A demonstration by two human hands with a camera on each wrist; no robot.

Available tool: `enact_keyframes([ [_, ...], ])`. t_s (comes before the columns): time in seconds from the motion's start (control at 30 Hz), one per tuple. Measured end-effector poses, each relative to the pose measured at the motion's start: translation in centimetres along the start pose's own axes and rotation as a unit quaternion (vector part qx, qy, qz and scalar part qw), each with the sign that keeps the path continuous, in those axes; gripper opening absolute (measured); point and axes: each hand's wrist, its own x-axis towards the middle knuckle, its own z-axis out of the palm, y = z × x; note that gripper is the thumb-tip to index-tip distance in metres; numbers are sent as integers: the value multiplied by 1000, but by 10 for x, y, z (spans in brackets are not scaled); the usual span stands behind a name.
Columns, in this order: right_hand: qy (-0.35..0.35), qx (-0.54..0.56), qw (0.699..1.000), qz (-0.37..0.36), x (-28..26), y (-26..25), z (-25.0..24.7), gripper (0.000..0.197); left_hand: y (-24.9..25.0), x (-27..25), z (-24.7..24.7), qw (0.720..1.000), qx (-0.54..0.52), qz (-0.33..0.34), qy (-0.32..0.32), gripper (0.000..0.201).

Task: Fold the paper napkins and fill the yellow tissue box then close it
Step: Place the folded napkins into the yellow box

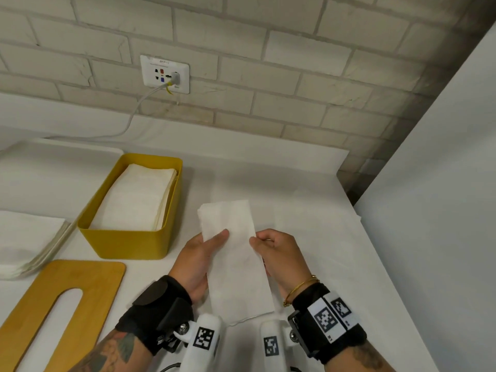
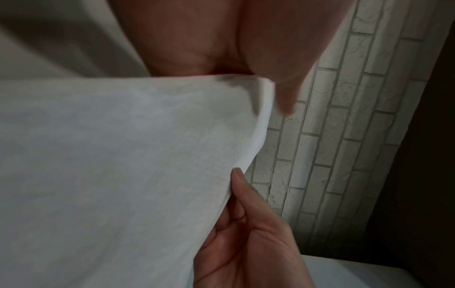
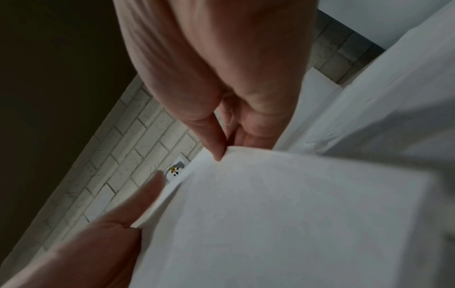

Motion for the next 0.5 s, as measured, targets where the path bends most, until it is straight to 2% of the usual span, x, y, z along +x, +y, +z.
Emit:
enact_keyframes([
  [0.2,-44,19,998,49,-4,13,-7,26,3,3,0,1000,14,5,23,32],
  [0.4,-123,47,984,119,-29,23,-28,13,23,3,-1,999,23,29,34,24],
  [0.5,-150,2,982,119,-35,19,-47,13,28,1,-1,999,21,35,34,24],
])
